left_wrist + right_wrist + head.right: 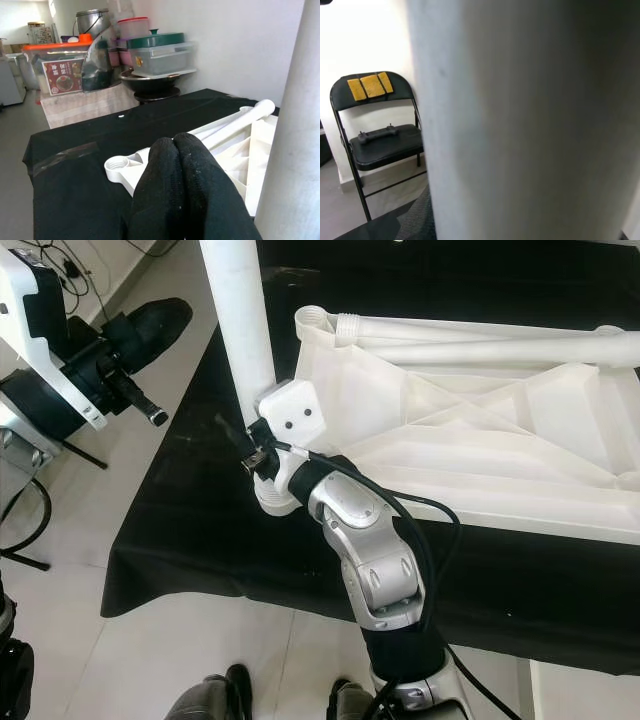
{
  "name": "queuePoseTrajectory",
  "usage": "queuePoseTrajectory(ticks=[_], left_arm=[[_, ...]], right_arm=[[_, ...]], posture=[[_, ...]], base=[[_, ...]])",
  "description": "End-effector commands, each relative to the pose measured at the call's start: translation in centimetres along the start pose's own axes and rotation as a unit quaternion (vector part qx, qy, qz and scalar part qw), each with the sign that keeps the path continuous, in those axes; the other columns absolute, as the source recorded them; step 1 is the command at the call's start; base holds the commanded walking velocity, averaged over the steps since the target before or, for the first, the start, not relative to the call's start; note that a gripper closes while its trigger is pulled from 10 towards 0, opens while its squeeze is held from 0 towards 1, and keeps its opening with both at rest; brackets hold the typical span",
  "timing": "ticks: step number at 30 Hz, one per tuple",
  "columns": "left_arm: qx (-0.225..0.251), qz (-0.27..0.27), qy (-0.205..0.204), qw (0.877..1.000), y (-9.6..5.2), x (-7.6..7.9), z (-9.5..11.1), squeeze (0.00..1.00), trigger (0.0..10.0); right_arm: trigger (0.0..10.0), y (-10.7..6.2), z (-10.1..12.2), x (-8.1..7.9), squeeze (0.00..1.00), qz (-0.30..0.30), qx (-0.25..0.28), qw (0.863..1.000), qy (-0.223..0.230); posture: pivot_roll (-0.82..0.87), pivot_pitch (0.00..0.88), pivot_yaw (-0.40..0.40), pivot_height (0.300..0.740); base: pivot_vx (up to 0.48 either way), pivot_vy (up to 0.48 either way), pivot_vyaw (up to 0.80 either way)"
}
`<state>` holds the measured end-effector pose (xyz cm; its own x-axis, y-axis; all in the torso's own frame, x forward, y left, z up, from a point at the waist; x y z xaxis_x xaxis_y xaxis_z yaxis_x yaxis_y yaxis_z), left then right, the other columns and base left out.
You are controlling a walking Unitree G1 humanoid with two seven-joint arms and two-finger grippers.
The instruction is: Building children table
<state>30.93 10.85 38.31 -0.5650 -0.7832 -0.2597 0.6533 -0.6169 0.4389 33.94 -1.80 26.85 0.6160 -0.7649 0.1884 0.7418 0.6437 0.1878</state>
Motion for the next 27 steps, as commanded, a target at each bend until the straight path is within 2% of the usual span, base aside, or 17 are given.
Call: queuePoseTrajectory(ticks=[1, 2, 3, 6, 10, 12, 16, 19, 21, 27], left_arm=[[0.004, -0.019, -0.015, 1.0, 0.2, 0.6, 0.1, 0.0, 10.0], [0.01, -0.029, -0.026, 0.999, 0.3, 0.8, 0.3, 0.0, 10.0], [0.019, -0.058, -0.038, 0.997, 0.3, 1.4, 0.7, 1.0, 10.0], [0.021, -0.075, -0.043, 0.996, 0.3, 1.8, 0.8, 1.0, 10.0], [0.022, -0.092, -0.028, 0.995, 0.4, 2.3, 1.4, 1.0, 10.0], [0.034, -0.091, -0.022, 0.995, 0.4, 1.7, 2.7, 1.0, 10.0], [0.045, -0.111, -0.022, 0.993, 0.1, 1.7, 4.0, 1.0, 10.0], [0.055, -0.142, -0.033, 0.988, -0.3, 2.3, 5.1, 1.0, 10.0], [0.066, -0.185, -0.051, 0.979, -0.8, 3.3, 6.2, 1.0, 10.0], [0.055, -0.238, -0.057, 0.968, -1.0, 4.8, 6.2, 1.0, 10.0]], right_arm=[[10.0, -0.3, -4.3, -1.3, 0.0, 0.023, -0.085, 0.995, 0.038], [10.0, -0.3, -4.3, -1.3, 0.0, 0.022, -0.085, 0.995, 0.039], [10.0, -0.3, -4.3, -1.3, 0.0, 0.021, -0.086, 0.995, 0.04], [10.0, -0.3, -4.3, -1.4, 0.0, 0.021, -0.087, 0.995, 0.041], [10.0, -0.3, -4.4, -1.4, 0.0, 0.02, -0.087, 0.995, 0.042], [10.0, -0.3, -4.4, -1.3, 0.0, 0.018, -0.087, 0.995, 0.045], [10.0, -0.3, -4.5, -1.3, 0.0, 0.018, -0.087, 0.995, 0.046], [10.0, -0.3, -4.4, -1.3, 0.0, 0.018, -0.088, 0.995, 0.047], [10.0, -0.3, -4.4, -1.4, 0.0, 0.019, -0.087, 0.995, 0.048], [10.0, -0.2, -4.4, -1.4, 0.0, 0.019, -0.086, 0.995, 0.05]], posture=[[0.07, 0.278, 0.041, 0.74], [0.07, 0.277, 0.041, 0.74], [0.07, 0.277, 0.043, 0.74], [0.07, 0.277, 0.043, 0.74], [0.07, 0.276, 0.045, 0.74], [0.07, 0.274, 0.046, 0.74], [0.07, 0.273, 0.047, 0.74], [0.08, 0.272, 0.044, 0.74], [0.08, 0.273, 0.043, 0.74], [0.08, 0.277, 0.044, 0.74]], base=[[0.0, 0.0, 0.0], [0.0, 0.0, 0.0], [0.0, 0.0, 0.0], [0.0, 0.0, 0.0], [0.0, 0.0, 0.0], [0.0, 0.0, 0.0], [0.0, 0.0, 0.0], [0.0, 0.0, 0.0], [0.0, 0.0, 0.0], [0.0, 0.0, 0.0]])
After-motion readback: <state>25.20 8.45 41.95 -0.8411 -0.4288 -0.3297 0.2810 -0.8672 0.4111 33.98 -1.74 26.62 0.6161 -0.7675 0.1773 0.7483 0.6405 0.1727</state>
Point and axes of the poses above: a point about 5 cm out from each wrist's last joint towards the gripper, its own y axis pointing out of the wrist towards the gripper, its own z axis along the axis of the wrist's last joint, x = y × z, the point moved 6 cm from there along y, pointing out of the wrist towards the gripper, and after that the axes turned 2 degrees about y, right-handed, at the moved point
